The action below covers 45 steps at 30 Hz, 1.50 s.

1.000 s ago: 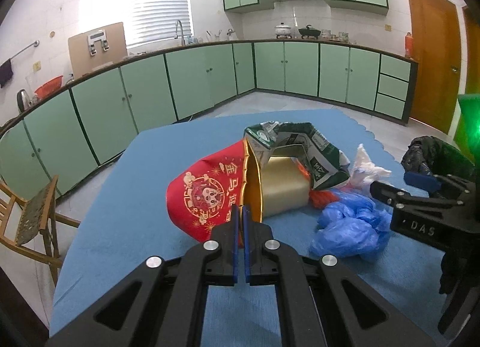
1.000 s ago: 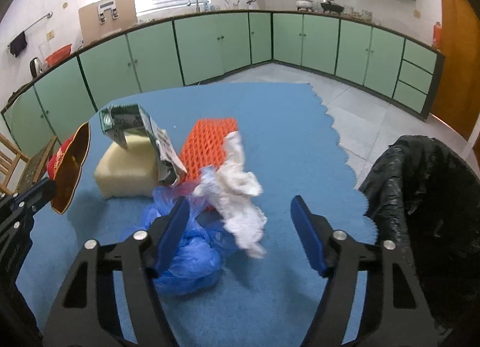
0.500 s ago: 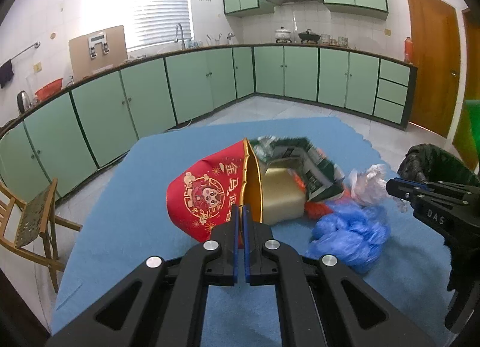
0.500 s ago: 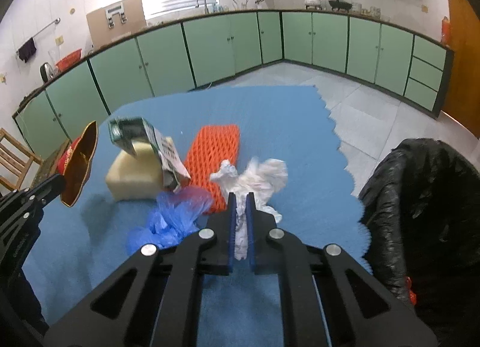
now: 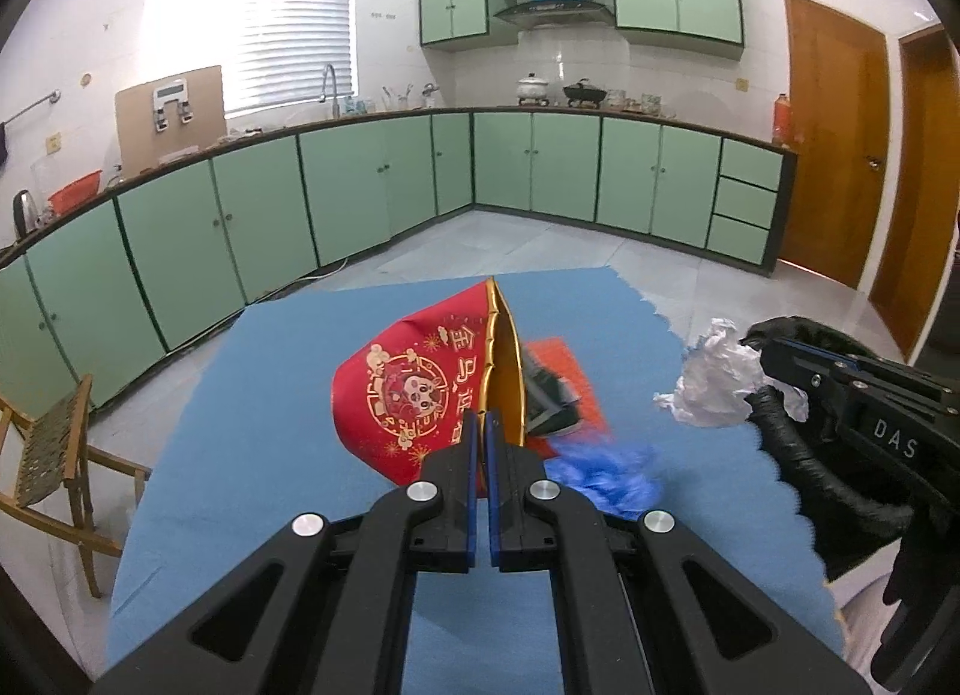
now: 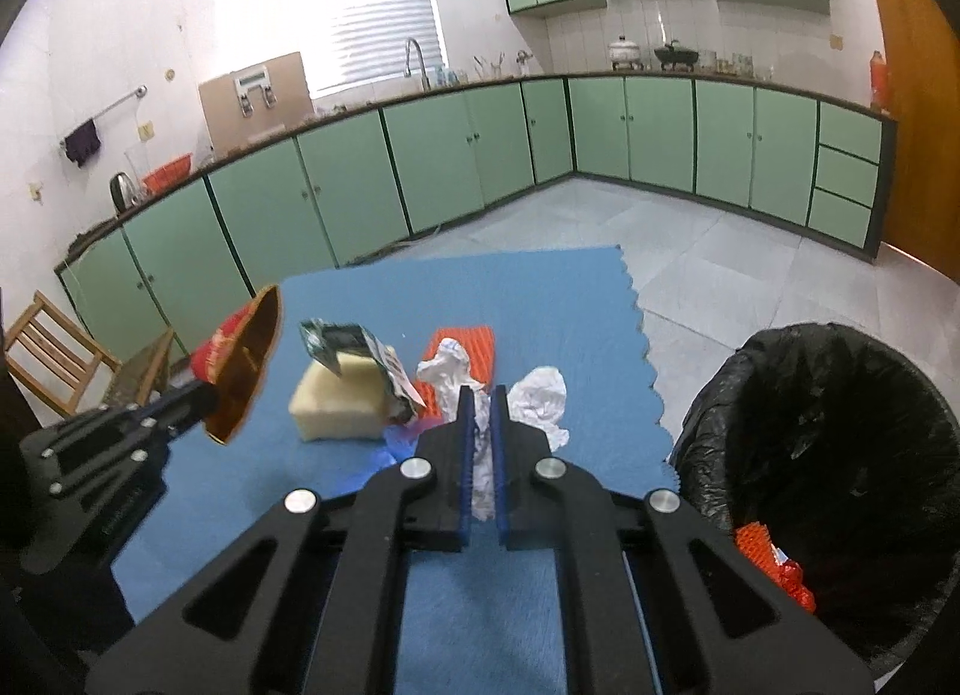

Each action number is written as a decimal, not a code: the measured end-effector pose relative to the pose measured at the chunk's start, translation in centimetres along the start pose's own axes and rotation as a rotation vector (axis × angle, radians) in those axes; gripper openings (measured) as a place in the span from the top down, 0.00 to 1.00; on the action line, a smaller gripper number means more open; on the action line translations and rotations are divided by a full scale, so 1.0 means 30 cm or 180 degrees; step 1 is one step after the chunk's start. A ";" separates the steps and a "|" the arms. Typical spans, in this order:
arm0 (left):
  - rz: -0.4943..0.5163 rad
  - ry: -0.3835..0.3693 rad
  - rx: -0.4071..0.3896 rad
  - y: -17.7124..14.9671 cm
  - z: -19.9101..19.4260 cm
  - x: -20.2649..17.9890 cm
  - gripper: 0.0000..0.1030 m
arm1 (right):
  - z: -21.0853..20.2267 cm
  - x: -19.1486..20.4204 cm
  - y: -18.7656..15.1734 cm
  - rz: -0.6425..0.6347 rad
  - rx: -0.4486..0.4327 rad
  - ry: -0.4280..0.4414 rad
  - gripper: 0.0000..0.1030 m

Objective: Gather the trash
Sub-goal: 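Grasp the white tissue with the right tool while the left tool holds the red packet, then carry the packet and tissue over the bin and open both tools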

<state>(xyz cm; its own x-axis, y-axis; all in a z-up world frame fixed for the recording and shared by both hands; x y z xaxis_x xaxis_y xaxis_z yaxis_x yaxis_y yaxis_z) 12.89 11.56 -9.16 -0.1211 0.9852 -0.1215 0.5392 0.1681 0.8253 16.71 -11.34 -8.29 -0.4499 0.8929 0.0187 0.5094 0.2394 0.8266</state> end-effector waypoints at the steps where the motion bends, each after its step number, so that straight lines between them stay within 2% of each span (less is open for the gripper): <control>1: -0.0003 -0.0033 0.0001 0.004 -0.010 -0.009 0.97 | -0.022 0.001 0.007 -0.0004 -0.0033 0.0004 0.96; 14: 0.0029 -0.0280 -0.0058 0.044 -0.102 -0.112 0.98 | -0.187 -0.024 0.058 -0.0058 -0.0281 -0.0021 0.97; 23: 0.0107 -0.0466 -0.0116 0.068 -0.136 -0.204 0.98 | -0.274 -0.085 0.064 -0.0081 -0.0387 -0.0170 0.97; 32: 0.0198 -0.0695 -0.0119 0.083 -0.133 -0.319 0.98 | -0.348 -0.216 0.039 0.0024 -0.0436 -0.0426 0.97; 45: 0.0394 -0.1100 0.0022 0.052 -0.038 -0.592 0.98 | -0.406 -0.469 -0.070 0.0258 -0.0333 -0.0836 0.97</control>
<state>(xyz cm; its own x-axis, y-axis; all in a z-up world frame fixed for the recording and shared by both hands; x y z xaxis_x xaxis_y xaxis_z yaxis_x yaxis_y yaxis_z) 14.93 -5.71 -5.08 0.2336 0.9513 -0.2012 0.5380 0.0459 0.8417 13.05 -29.06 -3.45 -0.1986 0.9789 -0.0479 0.4513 0.1348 0.8822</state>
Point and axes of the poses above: each gripper's, at about its wrist camera, not at the fingertips, and z roughly the way its jaws point, x to its left, y to its top, the point moved 1 cm from there along z, roughly the way its jaws point, and after that the axes turned 10 degrees about -z, right-handed, at the moved point
